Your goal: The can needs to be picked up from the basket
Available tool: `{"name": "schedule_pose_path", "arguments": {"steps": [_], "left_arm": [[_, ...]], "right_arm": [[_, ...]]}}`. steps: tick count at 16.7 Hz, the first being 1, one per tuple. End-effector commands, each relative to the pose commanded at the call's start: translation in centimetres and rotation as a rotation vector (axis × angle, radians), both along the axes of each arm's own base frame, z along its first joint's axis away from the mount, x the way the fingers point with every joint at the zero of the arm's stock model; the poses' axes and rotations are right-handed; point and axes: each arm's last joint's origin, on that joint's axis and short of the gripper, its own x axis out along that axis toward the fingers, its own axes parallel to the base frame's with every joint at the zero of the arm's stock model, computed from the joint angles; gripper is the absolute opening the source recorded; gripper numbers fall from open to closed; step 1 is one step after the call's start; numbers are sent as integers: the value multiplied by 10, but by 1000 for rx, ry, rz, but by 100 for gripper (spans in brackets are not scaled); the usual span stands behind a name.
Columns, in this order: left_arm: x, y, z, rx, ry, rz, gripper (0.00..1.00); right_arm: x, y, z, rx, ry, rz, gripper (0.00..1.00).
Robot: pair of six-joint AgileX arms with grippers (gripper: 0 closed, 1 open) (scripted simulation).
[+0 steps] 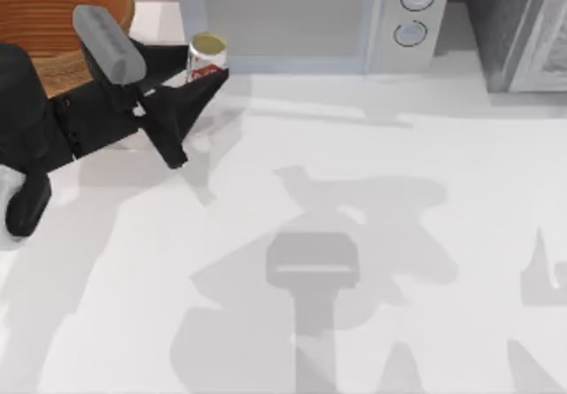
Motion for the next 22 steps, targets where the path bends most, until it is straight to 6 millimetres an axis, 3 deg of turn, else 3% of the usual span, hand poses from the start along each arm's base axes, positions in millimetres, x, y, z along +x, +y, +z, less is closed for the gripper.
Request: {"name": "schedule_pose_path", "arguments": {"steps": [17,22], "left_arm": [[36,-31,-131,0,64,-511,0],[42,-32,-140,1,42,-568,0]], "right_arm": [[0,0,0,0,0,0,100],[0,0,0,0,0,0,100]]}}
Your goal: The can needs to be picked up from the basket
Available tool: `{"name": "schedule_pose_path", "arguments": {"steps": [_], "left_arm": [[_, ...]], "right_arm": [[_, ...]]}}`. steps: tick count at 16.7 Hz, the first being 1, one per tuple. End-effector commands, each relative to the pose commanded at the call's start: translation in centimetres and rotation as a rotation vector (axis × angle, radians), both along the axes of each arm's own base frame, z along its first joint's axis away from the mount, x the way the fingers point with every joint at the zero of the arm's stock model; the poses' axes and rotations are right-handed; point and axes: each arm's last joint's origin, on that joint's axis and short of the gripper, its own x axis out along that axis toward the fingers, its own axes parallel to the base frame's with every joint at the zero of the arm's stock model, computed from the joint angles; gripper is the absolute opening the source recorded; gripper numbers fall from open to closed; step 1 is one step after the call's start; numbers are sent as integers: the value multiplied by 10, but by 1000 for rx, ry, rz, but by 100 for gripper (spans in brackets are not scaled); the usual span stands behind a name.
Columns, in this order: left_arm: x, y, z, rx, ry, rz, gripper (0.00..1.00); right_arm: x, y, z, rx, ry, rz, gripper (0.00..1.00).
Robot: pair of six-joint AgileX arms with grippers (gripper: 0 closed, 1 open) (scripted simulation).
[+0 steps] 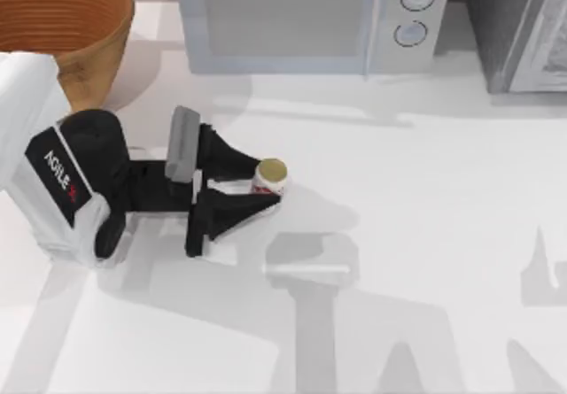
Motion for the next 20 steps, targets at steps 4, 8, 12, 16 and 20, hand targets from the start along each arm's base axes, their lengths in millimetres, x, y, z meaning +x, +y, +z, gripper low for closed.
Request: {"name": "schedule_pose_path", "arguments": {"steps": [4,8,12,16,20], "left_arm": [[0,0,0,0,0,0,0],[0,0,0,0,0,0,15],[0,0,0,0,0,0,45],[0,0,0,0,0,0,75],[0,0,0,0,0,0,100]], "right_arm": [[0,0,0,0,0,0,100],[0,0,0,0,0,0,100],[0,0,0,0,0,0,100],[0,0,0,0,0,0,100],[0,0,0,0,0,0,100]]}}
